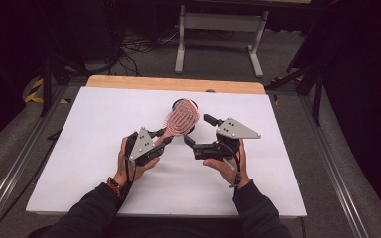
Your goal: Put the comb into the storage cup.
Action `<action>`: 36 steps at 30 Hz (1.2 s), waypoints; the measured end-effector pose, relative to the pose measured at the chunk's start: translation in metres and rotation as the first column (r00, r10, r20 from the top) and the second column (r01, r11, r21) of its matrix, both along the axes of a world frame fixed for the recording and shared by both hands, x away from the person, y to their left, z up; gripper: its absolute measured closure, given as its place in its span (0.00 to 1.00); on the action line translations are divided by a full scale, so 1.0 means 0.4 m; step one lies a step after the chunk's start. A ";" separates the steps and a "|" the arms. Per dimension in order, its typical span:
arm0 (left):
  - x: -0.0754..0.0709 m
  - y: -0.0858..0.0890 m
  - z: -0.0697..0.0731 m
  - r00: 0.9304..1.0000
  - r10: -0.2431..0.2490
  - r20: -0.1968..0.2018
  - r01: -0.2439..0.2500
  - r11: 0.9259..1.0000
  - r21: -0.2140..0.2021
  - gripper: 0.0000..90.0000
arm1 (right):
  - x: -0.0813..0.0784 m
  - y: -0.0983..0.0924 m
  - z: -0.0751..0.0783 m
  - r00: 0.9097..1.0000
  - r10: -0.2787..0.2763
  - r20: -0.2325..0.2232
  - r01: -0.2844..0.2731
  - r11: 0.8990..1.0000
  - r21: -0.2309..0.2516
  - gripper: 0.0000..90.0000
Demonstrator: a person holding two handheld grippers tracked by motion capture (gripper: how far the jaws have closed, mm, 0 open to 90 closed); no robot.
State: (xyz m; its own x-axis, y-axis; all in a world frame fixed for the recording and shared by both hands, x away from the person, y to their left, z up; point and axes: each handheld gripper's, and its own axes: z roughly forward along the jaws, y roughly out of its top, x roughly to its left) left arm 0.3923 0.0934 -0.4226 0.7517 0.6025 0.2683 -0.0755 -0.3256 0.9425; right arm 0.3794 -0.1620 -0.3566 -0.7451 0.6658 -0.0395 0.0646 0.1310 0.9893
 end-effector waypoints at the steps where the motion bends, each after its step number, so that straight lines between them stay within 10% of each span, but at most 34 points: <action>1: 0.000 0.000 0.000 1.000 0.000 0.000 0.000 1.000 0.000 0.78 | 0.002 0.005 0.000 1.000 0.003 -0.003 -0.003 1.000 -0.001 0.09; 12: -0.019 -0.041 -0.020 1.000 -0.015 0.015 0.014 1.000 0.025 0.77 | 0.002 0.039 -0.006 0.999 0.000 -0.035 0.002 0.998 0.057 0.23; 25: -0.020 -0.045 -0.030 1.000 0.000 0.013 -0.001 1.000 0.022 0.77 | 0.012 0.030 -0.033 0.994 -0.017 -0.112 0.035 0.986 0.162 0.64; 36: -0.024 -0.055 -0.034 1.000 -0.004 0.014 0.003 0.999 0.036 0.77 | 0.003 0.018 -0.036 0.994 0.034 -0.101 -0.015 0.982 0.186 0.69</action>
State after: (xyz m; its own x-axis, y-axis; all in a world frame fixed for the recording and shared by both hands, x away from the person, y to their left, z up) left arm 0.3825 0.0713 -0.4361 0.7496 0.5898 0.3002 -0.0900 -0.3586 0.9291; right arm 0.3808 -0.1548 -0.3711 -0.7551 0.6358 0.1602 0.1665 -0.0503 0.9848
